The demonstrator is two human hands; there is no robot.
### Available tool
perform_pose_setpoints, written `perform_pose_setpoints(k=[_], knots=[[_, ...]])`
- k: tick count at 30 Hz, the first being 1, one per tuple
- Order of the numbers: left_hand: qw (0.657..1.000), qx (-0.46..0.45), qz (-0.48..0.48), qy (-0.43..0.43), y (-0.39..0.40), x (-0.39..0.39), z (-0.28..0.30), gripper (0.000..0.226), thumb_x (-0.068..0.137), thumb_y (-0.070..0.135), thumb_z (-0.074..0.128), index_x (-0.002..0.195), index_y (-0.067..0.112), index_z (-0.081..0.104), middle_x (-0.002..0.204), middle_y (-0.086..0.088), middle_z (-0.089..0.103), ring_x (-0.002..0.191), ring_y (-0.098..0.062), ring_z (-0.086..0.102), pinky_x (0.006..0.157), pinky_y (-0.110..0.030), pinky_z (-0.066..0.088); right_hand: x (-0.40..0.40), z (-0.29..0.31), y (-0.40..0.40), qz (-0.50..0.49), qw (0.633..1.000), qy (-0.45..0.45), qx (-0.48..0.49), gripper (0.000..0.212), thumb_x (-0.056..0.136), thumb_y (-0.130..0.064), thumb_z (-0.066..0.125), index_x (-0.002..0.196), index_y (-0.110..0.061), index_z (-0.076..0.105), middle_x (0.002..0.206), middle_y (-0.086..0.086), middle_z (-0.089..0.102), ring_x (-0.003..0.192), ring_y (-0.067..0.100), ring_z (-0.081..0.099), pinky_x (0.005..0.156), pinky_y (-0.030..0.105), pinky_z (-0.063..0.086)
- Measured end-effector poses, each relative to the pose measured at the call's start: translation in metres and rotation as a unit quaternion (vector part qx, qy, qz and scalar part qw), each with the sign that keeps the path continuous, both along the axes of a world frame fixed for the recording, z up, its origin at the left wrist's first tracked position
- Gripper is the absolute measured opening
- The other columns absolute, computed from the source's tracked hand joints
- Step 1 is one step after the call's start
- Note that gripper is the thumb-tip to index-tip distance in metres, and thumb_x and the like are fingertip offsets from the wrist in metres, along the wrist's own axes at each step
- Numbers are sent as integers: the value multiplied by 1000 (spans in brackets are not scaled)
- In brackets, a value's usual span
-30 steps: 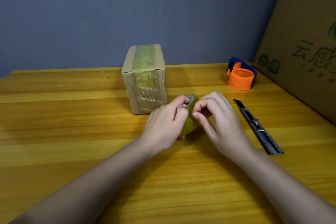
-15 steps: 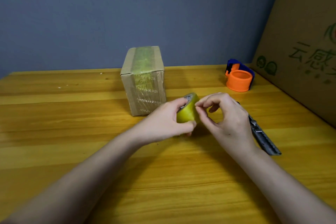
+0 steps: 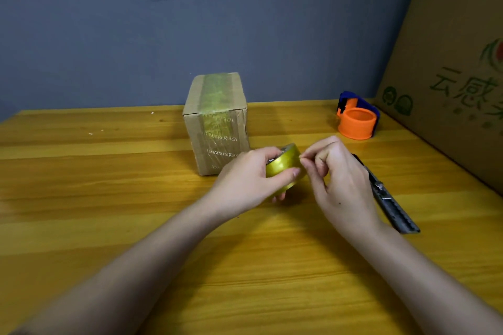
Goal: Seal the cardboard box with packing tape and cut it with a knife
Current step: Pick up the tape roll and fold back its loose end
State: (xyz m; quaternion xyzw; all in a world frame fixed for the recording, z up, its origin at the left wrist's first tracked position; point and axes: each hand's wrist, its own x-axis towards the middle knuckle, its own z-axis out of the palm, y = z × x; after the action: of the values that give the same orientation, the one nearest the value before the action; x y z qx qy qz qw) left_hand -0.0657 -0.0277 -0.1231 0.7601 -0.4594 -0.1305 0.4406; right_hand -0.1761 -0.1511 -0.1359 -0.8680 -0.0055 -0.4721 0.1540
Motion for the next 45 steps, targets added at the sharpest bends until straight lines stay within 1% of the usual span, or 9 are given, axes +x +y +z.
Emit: perform_pose_setpoints(k=[9, 13, 17, 25, 30, 34, 37, 41, 45], knots=[[965, 58, 102, -235, 1, -10, 5, 36, 82, 59, 51, 105, 31, 56, 84, 4, 74, 88, -21, 68, 78, -36, 53, -3, 4, -1, 20, 999, 16, 39, 43, 80, 9, 62, 78, -24, 35, 85, 4, 56, 81, 14, 54, 73, 12, 38], [991, 26, 70, -110, 0, -6, 0, 30, 78, 56, 55, 92, 30, 59, 61, 9, 70, 66, -10, 68, 72, -36, 56, 6, -2, -2, 61, 980, 28, 186, 32, 80, -5, 60, 90, -30, 43, 93, 0, 57, 89, 15, 57, 78, 27, 47], [992, 20, 67, -108, 0, -6, -2, 32, 75, 56, 53, 91, 29, 58, 60, 9, 70, 63, -4, 67, 70, -35, 57, 8, -5, -3, 71, 973, 30, 218, 41, 79, -4, 61, 96, -38, 44, 96, -4, 56, 91, 11, 56, 77, 21, 46], [991, 13, 69, -117, -2, -6, -6, 33, 75, 57, 53, 87, 27, 57, 62, 7, 72, 66, -9, 70, 69, -36, 57, 10, -9, 0, 61, 959, 16, 277, 38, 84, 0, 64, 113, -23, 57, 107, 0, 56, 87, 2, 59, 75, 10, 45], [991, 5, 71, -111, -2, -5, -7, 32, 74, 57, 54, 87, 28, 58, 63, 7, 72, 65, -9, 69, 68, -36, 57, 14, -12, -4, 39, 954, 27, 297, 17, 84, -8, 66, 96, -20, 65, 95, -5, 61, 83, -1, 59, 69, 7, 42], [993, 2, 66, -96, -2, -4, -7, 34, 74, 57, 55, 88, 27, 59, 63, 7, 72, 62, -5, 69, 68, -37, 58, 14, -15, -13, 3, 977, 62, 202, 4, 88, -29, 59, 88, -25, 58, 86, -16, 52, 77, 4, 53, 67, 15, 41], [996, 7, 45, -82, -1, -2, -5, 32, 73, 56, 56, 86, 27, 59, 65, 5, 72, 62, -5, 69, 70, -39, 57, 12, -13, -18, -35, 990, 109, 78, 23, 91, -44, 42, 91, -22, 50, 86, -14, 45, 73, 6, 47, 62, 28, 40], [995, -6, 5, -96, 3, 2, -6, 40, 72, 59, 54, 85, 21, 59, 71, -2, 66, 64, -18, 62, 68, -42, 53, 9, -9, -18, -84, 988, 120, -52, 18, 94, -40, 35, 92, -23, 41, 87, 0, 55, 66, 21, 57, 50, 33, 42], [984, 27, 31, -175, 5, -1, -4, 28, 83, 50, 59, 90, 24, 54, 51, 4, 44, 59, -27, 47, 50, -30, 32, 9, -7, -19, -85, 985, 132, -78, 25, 95, -34, 36, 87, -13, 48, 83, 5, 53, 65, 24, 54, 50, 36, 43]])
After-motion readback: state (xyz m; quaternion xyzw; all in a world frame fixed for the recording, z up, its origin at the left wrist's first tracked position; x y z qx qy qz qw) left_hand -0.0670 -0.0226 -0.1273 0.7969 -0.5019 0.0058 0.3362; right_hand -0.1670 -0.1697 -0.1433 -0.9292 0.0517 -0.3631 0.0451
